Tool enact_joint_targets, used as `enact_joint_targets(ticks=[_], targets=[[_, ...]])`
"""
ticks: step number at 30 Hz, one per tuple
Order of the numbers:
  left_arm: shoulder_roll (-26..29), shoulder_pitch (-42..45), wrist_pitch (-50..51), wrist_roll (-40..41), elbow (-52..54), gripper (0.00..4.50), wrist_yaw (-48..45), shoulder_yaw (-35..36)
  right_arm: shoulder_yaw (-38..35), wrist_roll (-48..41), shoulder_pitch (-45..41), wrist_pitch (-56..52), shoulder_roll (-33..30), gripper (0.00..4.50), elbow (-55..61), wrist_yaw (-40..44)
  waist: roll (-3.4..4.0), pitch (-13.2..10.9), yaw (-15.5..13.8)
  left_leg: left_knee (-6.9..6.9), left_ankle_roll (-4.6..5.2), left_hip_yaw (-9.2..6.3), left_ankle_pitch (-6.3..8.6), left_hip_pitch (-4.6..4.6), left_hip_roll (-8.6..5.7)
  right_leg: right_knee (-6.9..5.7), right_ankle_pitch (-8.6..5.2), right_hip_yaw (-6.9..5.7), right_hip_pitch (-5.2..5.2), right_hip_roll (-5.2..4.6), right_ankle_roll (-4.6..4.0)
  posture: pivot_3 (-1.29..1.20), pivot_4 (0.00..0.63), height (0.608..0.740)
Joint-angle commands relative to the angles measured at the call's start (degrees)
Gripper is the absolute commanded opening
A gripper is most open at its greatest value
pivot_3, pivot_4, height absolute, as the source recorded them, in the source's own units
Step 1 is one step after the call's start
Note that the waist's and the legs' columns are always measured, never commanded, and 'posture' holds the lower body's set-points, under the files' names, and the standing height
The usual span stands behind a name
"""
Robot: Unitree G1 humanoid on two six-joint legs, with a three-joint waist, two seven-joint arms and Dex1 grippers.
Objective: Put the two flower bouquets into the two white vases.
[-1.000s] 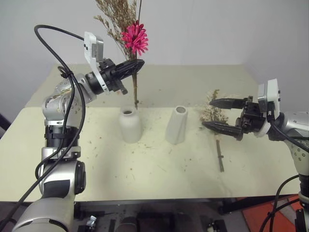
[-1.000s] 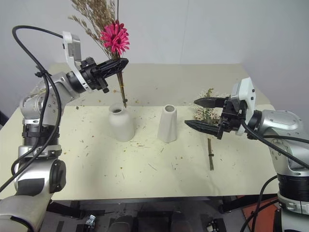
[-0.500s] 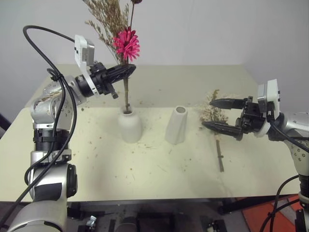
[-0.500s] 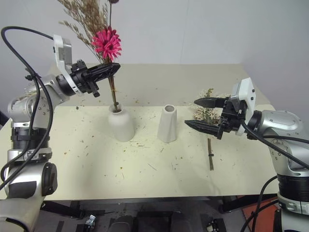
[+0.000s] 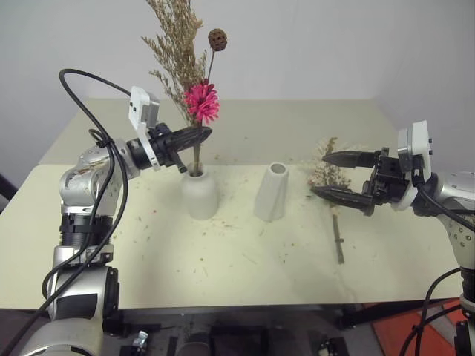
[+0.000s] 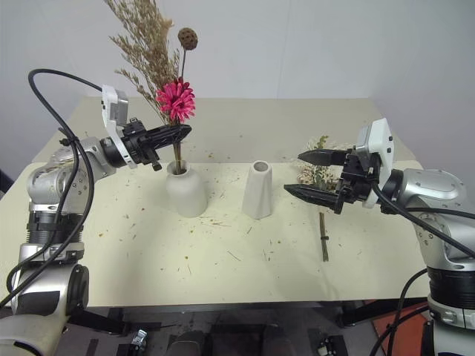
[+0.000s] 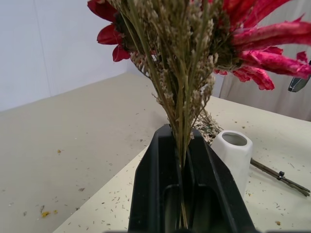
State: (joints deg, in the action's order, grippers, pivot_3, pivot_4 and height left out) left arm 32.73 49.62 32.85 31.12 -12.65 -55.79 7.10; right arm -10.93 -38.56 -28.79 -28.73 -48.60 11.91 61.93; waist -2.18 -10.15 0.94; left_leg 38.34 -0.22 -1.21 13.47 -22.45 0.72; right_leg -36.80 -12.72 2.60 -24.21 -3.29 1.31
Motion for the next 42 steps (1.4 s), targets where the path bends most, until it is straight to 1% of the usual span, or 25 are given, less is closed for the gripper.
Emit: enact_joint_targets(ticks=[1,2,3,5,8,10,11,14,15,16,18,24,30,31,32,34,38,40,42], targets=[[0.02,-0.17,0.26,0.09,2.35,0.02,0.33,-0.04,-2.18,-0.86,-0.98,0.25,-0.86,4.23,1.16,0.04,0.0,0.0,-0.04,0.0,0.0,0.0,0.0,-0.01,0.0,0.0,0.0,0.0,-0.01,0.0,0.0,0.0,0.15,0.74],[0.07,-0.32,0.25,-0.01,2.48,0.02,0.62,0.0,-2.14,-0.81,-1.03,0.33,-0.8,4.23,1.09,0.03,0.0,0.0,-0.05,0.0,0.0,-0.01,0.0,-0.01,0.0,-0.01,0.0,-0.01,-0.01,0.0,0.0,0.0,0.15,0.74],[0.1,-0.44,0.2,-0.17,2.56,0.56,1.01,0.06,-2.1,-0.76,-1.07,0.41,-0.75,4.23,1.02,0.03,0.0,0.0,-0.04,0.0,0.0,-0.01,0.0,-0.01,0.0,-0.01,0.0,-0.01,-0.01,0.0,0.0,0.0,0.15,0.74],[0.32,-0.63,0.06,-0.58,2.55,1.09,1.7,0.22,-2.02,-0.67,-1.16,0.57,-0.58,4.23,0.92,-0.05,0.0,0.0,-0.03,0.0,0.0,-0.01,0.0,0.0,0.0,-0.02,0.0,-0.01,0.0,0.0,0.0,0.0,0.15,0.74],[0.62,-0.87,0.21,-0.59,2.65,2.01,2.11,0.55,-1.8,-0.47,-1.21,0.78,-0.35,4.23,0.85,-0.17,0.0,0.0,-0.03,0.0,0.0,-0.01,0.0,0.01,0.0,-0.02,0.0,-0.01,0.0,0.01,0.0,0.0,0.15,0.74],[1.08,-1.41,0.37,-0.64,3.32,2.71,2.26,0.72,-1.72,-0.38,-1.25,0.9,-0.19,4.23,0.78,-0.27,0.0,0.0,-0.01,0.0,0.0,-0.01,0.0,0.0,0.0,-0.02,0.0,-0.01,0.0,0.01,0.0,0.0,0.15,0.74],[1.34,-1.7,0.58,-0.5,3.82,2.98,2.29,0.83,-1.69,-0.34,-1.26,0.95,-0.13,4.23,0.76,-0.31,0.0,0.0,0.02,0.0,0.0,-0.01,0.0,0.0,0.0,-0.02,0.0,-0.01,0.0,0.01,0.0,0.0,0.15,0.74],[2.09,-2.5,1.4,0.07,5.23,3.98,2.42,1.08,-1.6,-0.21,-1.15,1.03,-0.02,4.23,0.77,-0.44,0.0,0.0,-0.03,0.0,0.0,-0.01,0.0,0.0,0.01,-0.01,0.0,-0.01,-0.01,0.01,0.0,0.0,0.15,0.74],[2.91,-3.01,2.88,0.48,6.13,4.33,2.36,1.11,-1.66,-0.16,-0.88,1.02,-0.07,4.23,0.91,-0.48,0.0,0.0,-0.06,0.0,0.0,-0.01,0.0,0.0,0.0,-0.01,0.0,-0.01,-0.01,0.01,0.0,0.0,0.15,0.74],[3.94,-3.55,4.69,0.75,7.04,4.48,2.41,1.06,-1.79,-0.2,-0.54,0.94,-0.15,4.23,1.12,-0.49,0.0,0.0,-0.03,0.0,0.0,-0.01,0.0,-0.01,0.0,-0.01,0.0,-0.01,0.0,0.0,0.0,0.0,0.15,0.74],[5.53,-4.65,6.95,1.07,8.56,4.48,2.56,1.16,-2.12,-0.41,0.05,0.7,-0.36,4.23,1.56,-0.48,0.0,0.0,0.09,0.0,0.0,-0.01,0.0,0.01,0.01,-0.01,0.0,0.0,0.0,0.01,0.0,0.0,0.15,0.74],[15.43,-12.62,14.76,4.84,18.24,4.48,-0.51,4.59,-4.82,-1.13,4.3,-1.05,-2.21,4.23,3.55,-1.09,0.02,-0.03,0.3,-0.03,0.0,-0.02,0.0,0.0,0.07,-0.02,-0.01,-0.01,-0.04,0.04,0.0,0.0,0.15,0.74],[23.31,-20.21,16.2,9.91,27.61,4.48,-6.61,8.47,-7.48,-1.04,9.11,-5.2,-5.99,4.23,4.82,-2.39,0.03,-0.04,-0.17,-0.03,0.0,0.02,0.0,0.03,0.08,0.02,-0.02,-0.01,0.0,0.02,0.01,0.0,0.15,0.74],[23.69,-20.21,16.39,10.87,28.54,4.48,-7.0,8.53,-7.48,-0.73,9.66,-6.07,-6.76,4.23,4.76,-2.78,0.03,-0.04,-0.27,-0.03,0.0,0.03,0.0,0.05,0.08,0.03,-0.05,-0.01,0.03,0.02,0.03,0.0,0.15,0.74],[23.62,-19.73,16.66,11.78,29.24,4.48,-6.97,8.34,-7.24,-0.21,10.01,-7.16,-7.47,4.23,4.63,-3.57,0.03,-0.04,-0.33,-0.02,0.0,0.03,0.0,0.06,0.07,0.03,-0.21,-0.02,0.04,0.02,0.29,0.0,0.15,0.74],[22.86,-18.02,16.72,13.25,30.15,4.48,-6.75,7.24,-5.8,1.21,9.65,-10.99,-8.88,4.23,4.29,-6.75,0.03,-0.04,-0.28,-0.01,0.0,0.05,0.0,0.08,0.07,0.02,-0.3,-0.01,0.07,0.01,0.43,0.0,0.15,0.74],[19.94,-13.52,16.64,14.72,29.36,4.48,-6.26,3.91,0.98,4.67,3.93,-26.94,-11.85,4.23,2.57,-16.23,0.03,-0.04,-0.11,-0.01,0.0,0.08,0.0,0.07,0.07,0.01,-0.31,0.02,0.03,0.03,0.42,0.0,0.15,0.74],[18.53,-11.59,15.91,13.6,27.96,4.48,-6.49,1.34,4.7,6.24,1.02,-33.73,-12.26,4.23,2.19,-19.54,0.03,-0.04,0.06,-0.01,0.0,0.1,0.0,0.08,0.06,0.0,-0.3,0.07,0.02,0.03,0.41,0.0,0.15,0.74],[17.47,-9.93,15.07,12.22,26.79,4.48,-6.72,-1.16,7.24,6.11,-2.27,-41.02,-11.3,4.23,1.57,-21.87,0.03,-0.04,0.21,-0.03,0.0,0.1,0.0,0.05,0.07,0.02,-0.3,0.08,-0.02,0.07,0.4,0.0,0.15,0.74]])
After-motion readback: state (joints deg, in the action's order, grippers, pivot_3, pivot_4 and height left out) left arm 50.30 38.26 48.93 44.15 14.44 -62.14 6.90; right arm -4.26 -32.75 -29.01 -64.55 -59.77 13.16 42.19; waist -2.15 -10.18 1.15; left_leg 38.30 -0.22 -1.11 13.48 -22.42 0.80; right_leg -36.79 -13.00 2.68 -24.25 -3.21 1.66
